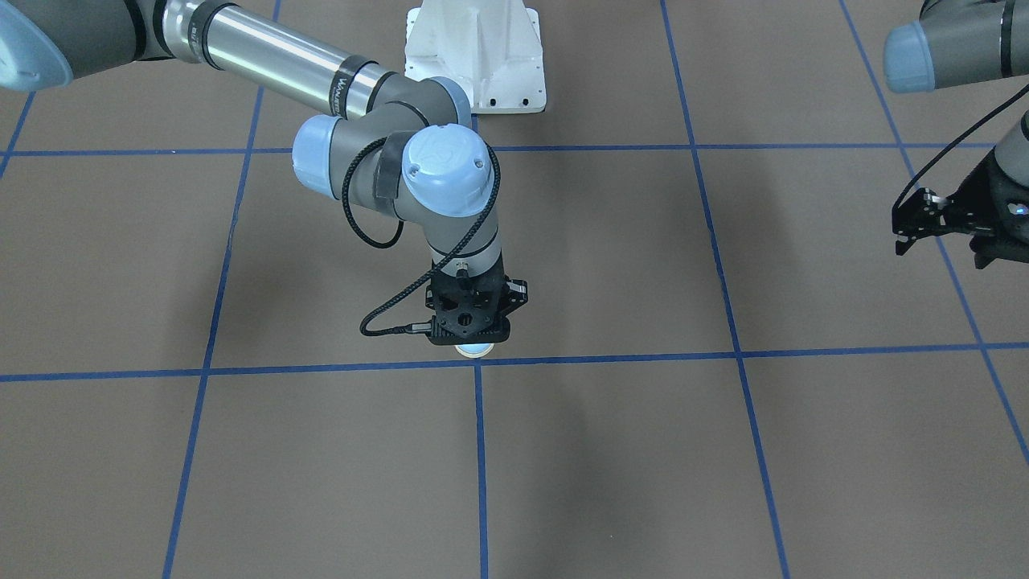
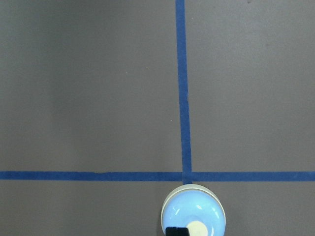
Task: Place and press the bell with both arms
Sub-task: 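Lift the right gripper off the bell and withdraw the right arm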
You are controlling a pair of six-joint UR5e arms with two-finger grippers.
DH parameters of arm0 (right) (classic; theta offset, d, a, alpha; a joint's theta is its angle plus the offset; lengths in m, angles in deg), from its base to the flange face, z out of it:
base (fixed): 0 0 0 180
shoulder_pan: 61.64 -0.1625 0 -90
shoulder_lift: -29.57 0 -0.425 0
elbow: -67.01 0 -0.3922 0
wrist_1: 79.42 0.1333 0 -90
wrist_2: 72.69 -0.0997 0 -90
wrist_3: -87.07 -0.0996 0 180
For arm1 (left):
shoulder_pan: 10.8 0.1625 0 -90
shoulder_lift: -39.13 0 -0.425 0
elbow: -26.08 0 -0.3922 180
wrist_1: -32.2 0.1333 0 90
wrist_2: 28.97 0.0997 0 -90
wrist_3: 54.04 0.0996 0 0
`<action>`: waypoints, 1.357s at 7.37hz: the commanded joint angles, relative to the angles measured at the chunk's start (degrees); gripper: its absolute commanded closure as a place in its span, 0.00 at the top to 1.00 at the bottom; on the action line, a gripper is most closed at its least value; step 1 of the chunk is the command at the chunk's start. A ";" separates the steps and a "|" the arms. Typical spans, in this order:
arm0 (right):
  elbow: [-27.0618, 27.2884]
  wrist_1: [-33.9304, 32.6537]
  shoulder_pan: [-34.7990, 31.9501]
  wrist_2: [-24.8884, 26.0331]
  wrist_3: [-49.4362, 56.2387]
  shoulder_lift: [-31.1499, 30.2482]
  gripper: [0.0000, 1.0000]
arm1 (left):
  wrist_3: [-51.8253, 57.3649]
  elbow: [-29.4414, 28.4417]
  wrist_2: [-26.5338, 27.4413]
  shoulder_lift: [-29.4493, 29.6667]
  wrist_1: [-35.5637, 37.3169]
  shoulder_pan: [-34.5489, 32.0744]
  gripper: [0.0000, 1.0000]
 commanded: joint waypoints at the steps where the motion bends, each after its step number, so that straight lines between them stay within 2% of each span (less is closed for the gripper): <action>1: 14.89 -4.59 -3.66 -1.94 2.50 -10.29 1.00 | 4.45 2.97 -0.10 -4.40 0.18 -2.54 1.00; 3: 21.95 -4.60 -10.33 -5.98 15.64 -21.89 1.00 | 14.09 1.41 -1.32 -7.65 0.27 -9.63 1.00; 4: 23.02 -4.07 -14.28 -9.74 22.58 -26.99 1.00 | 17.80 -1.56 -5.68 -7.93 0.26 -13.85 1.00; 6: 26.18 -3.98 -23.50 -16.16 36.29 -37.45 1.00 | 24.67 -5.79 -7.75 -8.28 0.18 -18.54 1.00; 8: 26.46 -4.16 -33.69 -21.71 51.13 -46.69 1.00 | 24.87 -6.60 -7.75 -9.51 -0.53 -19.78 1.00; 10: 25.85 -4.25 -40.83 -22.61 60.67 -54.78 1.00 | 24.87 -6.51 -7.84 -11.09 -0.79 -20.05 1.00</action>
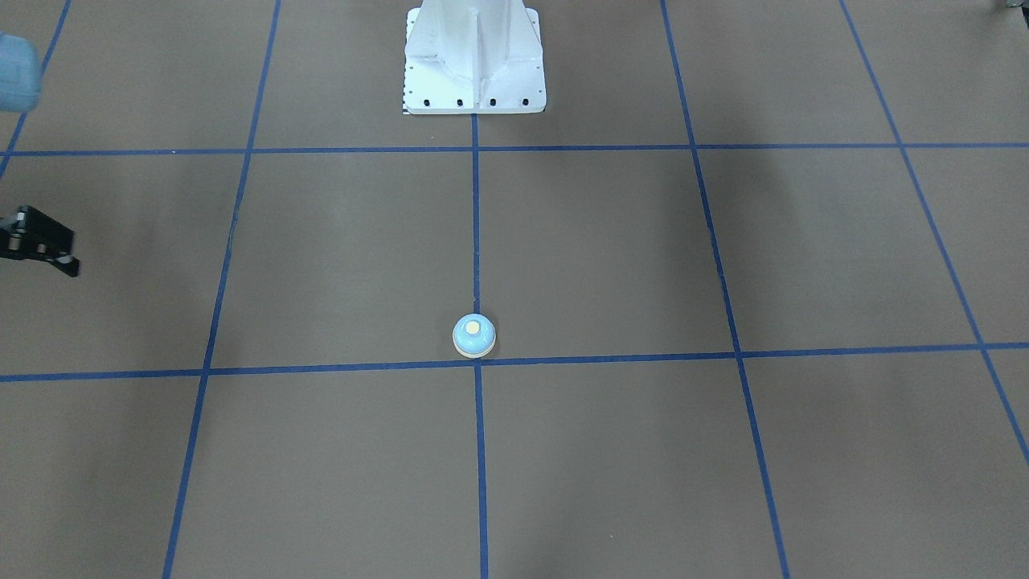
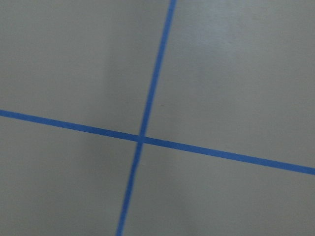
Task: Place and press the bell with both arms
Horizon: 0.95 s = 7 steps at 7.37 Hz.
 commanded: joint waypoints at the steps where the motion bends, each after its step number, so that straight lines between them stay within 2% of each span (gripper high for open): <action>1: -1.76 -0.27 -7.33 -0.81 11.06 -7.50 1.00 | 0.08 -0.05 0.04 -1.27 -0.12 -0.64 1.00; 3: -3.26 -0.27 -10.32 0.15 15.75 -12.60 1.00 | -0.01 -0.13 0.04 -2.06 -0.04 -0.65 1.00; 5: -6.43 -0.27 -14.28 0.15 19.16 -12.71 1.00 | -0.01 0.21 -0.04 -4.52 -0.04 -3.27 1.00; 7: -6.61 -0.10 -15.43 -0.72 20.68 -12.88 1.00 | -0.01 -0.05 0.04 -6.72 -0.04 -3.98 1.00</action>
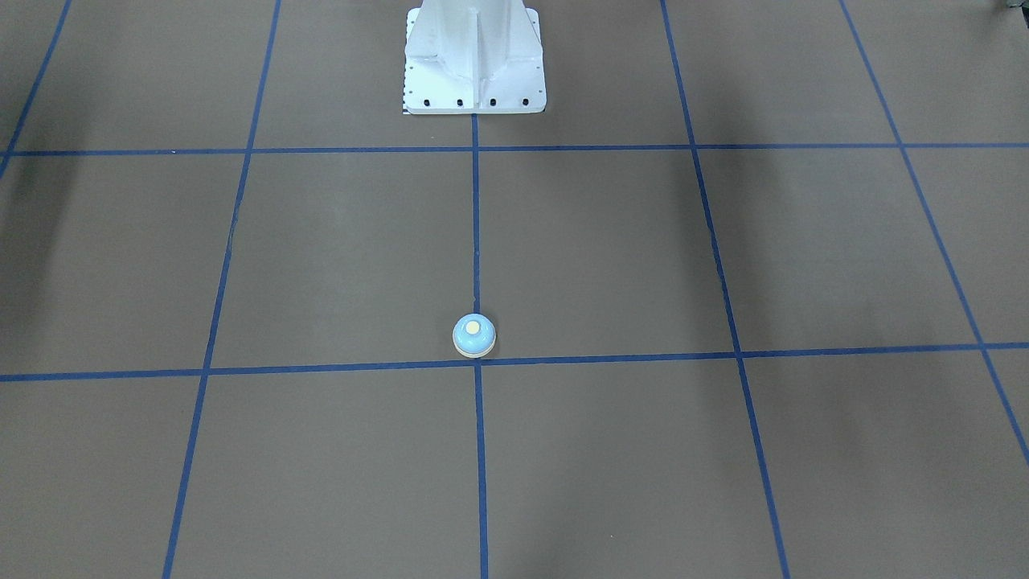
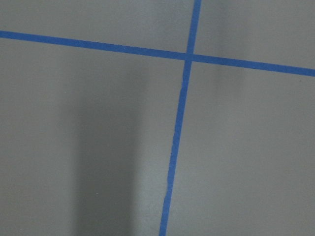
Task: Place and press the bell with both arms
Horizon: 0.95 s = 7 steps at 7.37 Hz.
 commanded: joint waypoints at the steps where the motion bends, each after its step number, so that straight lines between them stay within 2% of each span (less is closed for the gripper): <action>1: -0.26 0.49 -1.35 -0.51 0.98 -0.38 1.00 | -0.14 0.61 -0.07 -2.67 -0.03 -2.20 1.00; 7: -2.46 -0.03 -1.79 -0.34 -0.07 0.48 1.00 | -2.69 0.97 -0.07 -2.69 -0.12 -2.13 1.00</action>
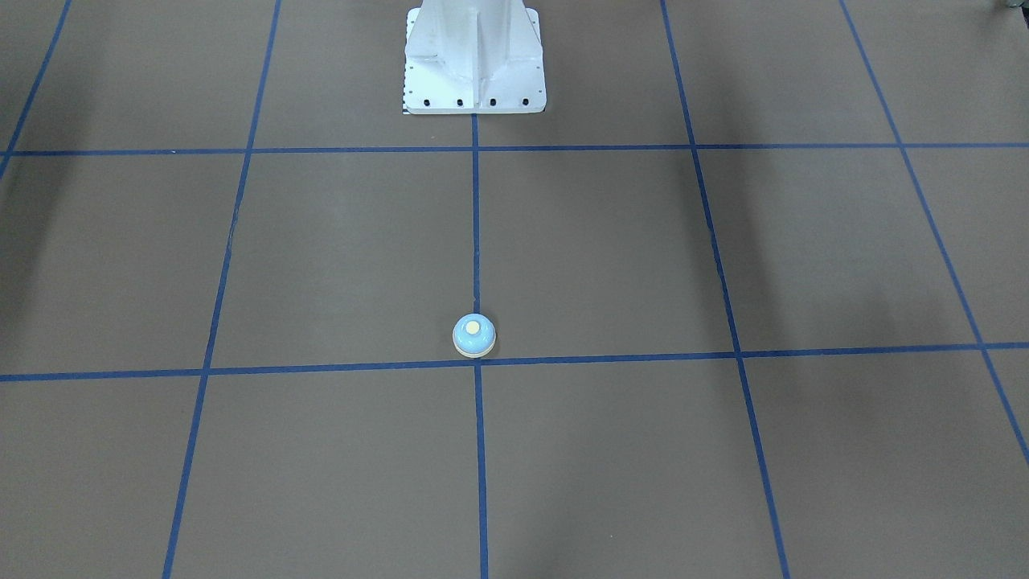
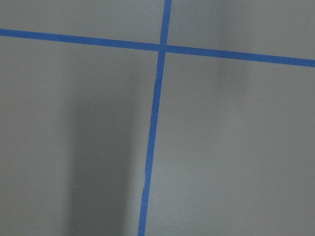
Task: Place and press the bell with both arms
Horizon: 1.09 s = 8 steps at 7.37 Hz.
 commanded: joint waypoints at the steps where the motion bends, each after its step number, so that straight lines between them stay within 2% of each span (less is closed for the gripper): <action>1: 0.35 -0.45 -0.84 -0.08 -0.19 0.91 1.00 | -0.29 0.01 0.00 0.14 0.00 0.05 1.00; 4: 8.24 -10.19 -1.98 -0.60 -0.28 1.18 1.00 | -0.20 -0.08 0.00 0.05 0.00 0.05 1.00; 8: 8.27 -9.51 -1.90 -1.92 -0.36 1.26 1.00 | -0.11 -0.25 0.00 -0.04 0.00 0.14 1.00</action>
